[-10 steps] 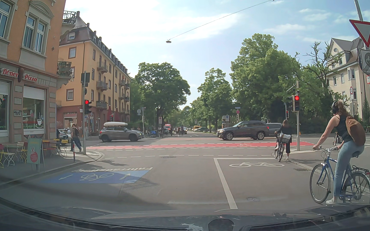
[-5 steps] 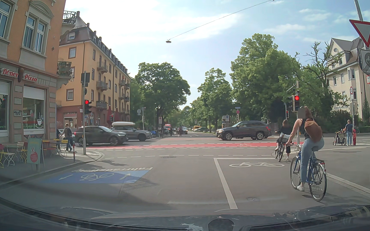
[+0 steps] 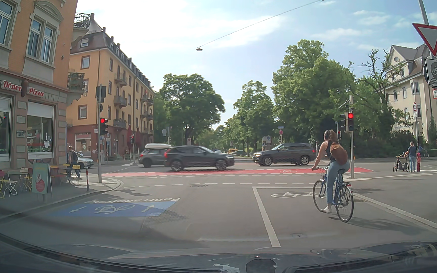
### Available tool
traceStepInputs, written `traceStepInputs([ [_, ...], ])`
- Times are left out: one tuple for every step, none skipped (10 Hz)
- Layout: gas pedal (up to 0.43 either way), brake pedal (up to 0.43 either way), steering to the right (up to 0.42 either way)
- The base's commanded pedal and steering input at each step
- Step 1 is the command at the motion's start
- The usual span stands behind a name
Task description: Follow the waypoints while adhering to traffic rules and regulations
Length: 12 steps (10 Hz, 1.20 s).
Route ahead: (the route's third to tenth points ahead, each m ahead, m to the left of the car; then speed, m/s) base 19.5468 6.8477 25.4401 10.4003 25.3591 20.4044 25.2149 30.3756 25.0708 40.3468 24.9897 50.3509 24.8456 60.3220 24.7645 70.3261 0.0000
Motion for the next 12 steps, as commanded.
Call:
traceStepInputs([
  [0.000,0.287,-0.014],
  [0.000,0.287,-0.014],
  [0.000,0.287,-0.014],
  [0.000,0.287,-0.014],
  [0.000,0.287,-0.014],
  [0.000,0.287,-0.014],
  [0.000,0.287,-0.014],
  [0.000,0.287,-0.014],
  [0.000,0.287,-0.014],
  [0.000,0.287,-0.014],
  [0.000,0.287,-0.014],
  [0.000,0.287,-0.014],
])
